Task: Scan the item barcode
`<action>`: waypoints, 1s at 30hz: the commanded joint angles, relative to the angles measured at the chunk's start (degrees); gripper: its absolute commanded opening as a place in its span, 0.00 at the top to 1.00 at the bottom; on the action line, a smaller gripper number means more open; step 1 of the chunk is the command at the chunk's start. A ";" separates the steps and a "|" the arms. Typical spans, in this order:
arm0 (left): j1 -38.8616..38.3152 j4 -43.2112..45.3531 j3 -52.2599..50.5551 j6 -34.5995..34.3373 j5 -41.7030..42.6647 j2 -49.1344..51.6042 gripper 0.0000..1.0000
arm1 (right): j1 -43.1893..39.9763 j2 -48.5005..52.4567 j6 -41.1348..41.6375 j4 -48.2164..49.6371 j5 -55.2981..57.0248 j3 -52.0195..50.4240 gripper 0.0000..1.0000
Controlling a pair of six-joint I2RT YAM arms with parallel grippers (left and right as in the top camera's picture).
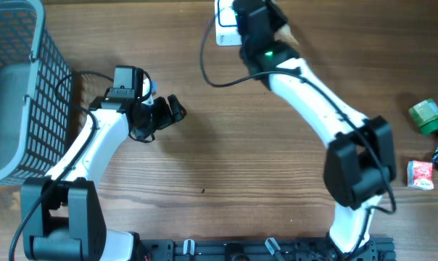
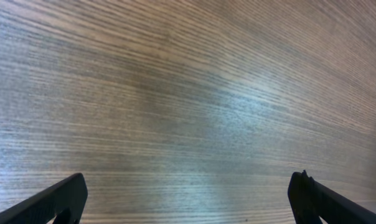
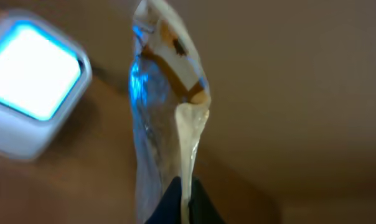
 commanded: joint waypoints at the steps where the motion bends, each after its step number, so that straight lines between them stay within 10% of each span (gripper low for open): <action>1: -0.02 0.04 0.39 1.16 -0.61 -0.24 0.00 | -5.16 -5.77 31.19 -14.71 2.93 0.85 0.95; 5: -0.02 0.04 0.39 1.16 -0.61 -0.24 0.00 | -13.27 -9.55 67.04 -37.35 -0.76 0.85 0.95; 13: -0.02 0.04 0.39 1.16 -0.61 -0.24 0.00 | -27.21 -9.46 97.24 -64.59 5.14 0.68 0.95; 17: -0.02 0.04 0.39 1.16 -0.61 -0.24 0.00 | -35.65 -9.46 98.57 -63.21 4.92 -0.59 0.88; 18: -0.02 0.04 0.39 1.16 -0.61 -0.24 0.00 | -37.79 -9.46 97.18 -62.10 3.37 -0.81 0.72; 20: -0.02 0.04 0.39 1.16 -0.61 -0.24 0.00 | -40.52 -9.46 91.06 -60.13 -0.42 -0.87 0.00; 30: 0.44 19.54 0.96 1.62 -1.60 -1.90 0.00 | -38.14 -27.08 86.73 -49.77 -8.48 0.46 0.00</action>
